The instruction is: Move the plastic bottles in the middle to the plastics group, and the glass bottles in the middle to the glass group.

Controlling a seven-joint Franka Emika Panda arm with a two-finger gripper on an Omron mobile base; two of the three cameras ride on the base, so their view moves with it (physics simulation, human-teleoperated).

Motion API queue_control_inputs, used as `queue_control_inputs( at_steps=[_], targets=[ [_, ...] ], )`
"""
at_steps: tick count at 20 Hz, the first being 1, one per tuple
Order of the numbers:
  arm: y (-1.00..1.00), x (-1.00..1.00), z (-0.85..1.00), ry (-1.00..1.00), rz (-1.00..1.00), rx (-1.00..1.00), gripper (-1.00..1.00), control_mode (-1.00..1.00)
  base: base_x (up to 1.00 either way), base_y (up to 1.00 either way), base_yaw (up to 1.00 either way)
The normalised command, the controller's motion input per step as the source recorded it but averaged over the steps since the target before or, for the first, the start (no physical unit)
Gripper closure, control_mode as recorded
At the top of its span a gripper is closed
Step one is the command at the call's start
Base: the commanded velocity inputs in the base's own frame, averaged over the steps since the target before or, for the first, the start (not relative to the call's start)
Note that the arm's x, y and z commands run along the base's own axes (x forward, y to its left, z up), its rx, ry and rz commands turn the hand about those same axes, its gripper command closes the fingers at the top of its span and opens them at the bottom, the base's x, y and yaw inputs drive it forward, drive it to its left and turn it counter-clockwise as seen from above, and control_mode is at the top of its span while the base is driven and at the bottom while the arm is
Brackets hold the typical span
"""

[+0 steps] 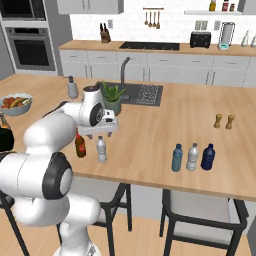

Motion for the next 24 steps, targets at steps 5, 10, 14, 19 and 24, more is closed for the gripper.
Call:
queue_control_inputs(
  at_steps=[5,10,14,19,24],
  targets=[
    [0.07,0.37,-0.07,0.0,0.06,0.0,-1.0,-1.0,0.0,0.0,0.0],
    [0.0,0.07,-0.19,0.0,0.01,0.0,-1.0,-1.0,0.0,0.0,0.0],
    [0.01,-0.07,-0.19,0.01,0.0,0.0,-1.0,-1.0,0.0,0.0,0.0],
    [0.0,-0.05,-0.2,0.0,0.0,0.0,-1.0,-1.0,0.0,0.0,0.0],
    [0.0,0.0,-0.24,0.0,0.0,0.0,-1.0,-1.0,0.0,0.0,0.0]
  ],
)
